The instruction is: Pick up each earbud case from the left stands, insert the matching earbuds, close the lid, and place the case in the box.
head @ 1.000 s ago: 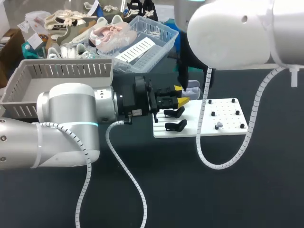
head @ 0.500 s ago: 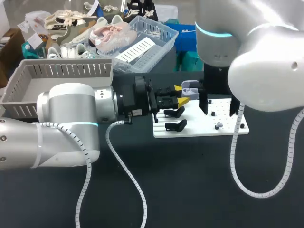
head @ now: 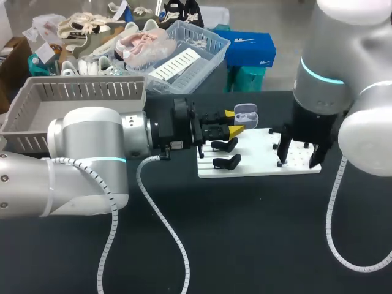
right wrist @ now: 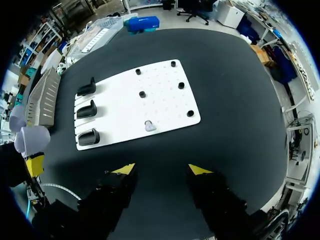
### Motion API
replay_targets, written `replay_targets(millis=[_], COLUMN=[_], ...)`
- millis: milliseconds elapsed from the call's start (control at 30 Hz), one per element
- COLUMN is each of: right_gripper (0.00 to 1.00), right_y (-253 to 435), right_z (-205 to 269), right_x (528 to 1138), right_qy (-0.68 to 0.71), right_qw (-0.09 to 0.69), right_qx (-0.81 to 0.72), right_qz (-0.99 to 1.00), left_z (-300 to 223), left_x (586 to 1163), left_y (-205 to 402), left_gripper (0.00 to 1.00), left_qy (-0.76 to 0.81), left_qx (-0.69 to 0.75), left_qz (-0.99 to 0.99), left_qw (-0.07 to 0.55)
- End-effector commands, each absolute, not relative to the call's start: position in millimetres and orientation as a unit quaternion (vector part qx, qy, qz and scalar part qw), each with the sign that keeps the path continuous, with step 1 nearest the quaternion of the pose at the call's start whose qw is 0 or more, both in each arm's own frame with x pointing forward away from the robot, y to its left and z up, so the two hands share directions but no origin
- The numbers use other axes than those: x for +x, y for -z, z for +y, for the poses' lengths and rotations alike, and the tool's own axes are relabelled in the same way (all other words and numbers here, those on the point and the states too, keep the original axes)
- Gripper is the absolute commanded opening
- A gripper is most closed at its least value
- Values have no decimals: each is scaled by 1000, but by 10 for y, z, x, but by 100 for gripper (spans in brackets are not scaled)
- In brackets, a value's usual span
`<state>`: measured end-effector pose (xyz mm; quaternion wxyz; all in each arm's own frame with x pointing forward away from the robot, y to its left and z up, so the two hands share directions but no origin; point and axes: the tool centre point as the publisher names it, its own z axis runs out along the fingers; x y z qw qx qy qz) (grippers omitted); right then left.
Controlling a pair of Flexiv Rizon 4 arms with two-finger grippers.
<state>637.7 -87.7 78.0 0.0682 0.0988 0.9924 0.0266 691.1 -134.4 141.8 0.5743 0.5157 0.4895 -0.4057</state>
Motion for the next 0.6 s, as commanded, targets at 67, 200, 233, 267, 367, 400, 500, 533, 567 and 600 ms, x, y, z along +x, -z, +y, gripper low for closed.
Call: replay_targets(millis=[67, 200, 233, 267, 367, 400, 500, 533, 567, 600], right_gripper=[62, 57, 58, 56, 55, 53, 52, 50, 51, 51], right_y=[-592, -536, -522, -508, -472, -460, -421, -410, -393, -374], right_z=[-863, -845, -842, -838, -839, -843, -856, -858, -861, -860], right_x=[6578, 6670, 6689, 6708, 6749, 6756, 6768, 6769, 6771, 6774], right_qy=[-37, -46, -49, -52, -70, -72, -77, -78, -79, -81], right_qw=[61, 59, 59, 59, 57, 57, 55, 54, 54, 53], right_qx=[90, 95, 94, 94, 96, 98, 100, 100, 100, 99], right_qz=[993, 993, 993, 992, 991, 991, 990, 990, 990, 990], left_z=[-1349, -1349, -1349, -1349, -1349, -1349, -1349, -1349, -1349, -1349], left_x=[6907, 6907, 6907, 6907, 6907, 6907, 6907, 6907, 6907, 6907], left_y=[-1413, -1413, -1413, -1413, -1413, -1413, -1413, -1413, -1413, -1413], left_gripper=[0, 0, 0, 0, 0, 0, 0, 0, 0, 0], left_qy=[404, 404, 404, 404, 404, 404, 404, 404, 404, 404], left_qx=[514, 514, 514, 514, 514, 514, 514, 514, 514, 514], left_qz=[490, 490, 490, 490, 490, 490, 490, 490, 490, 490], left_qw=[576, 576, 576, 576, 576, 576, 576, 576, 576, 576])
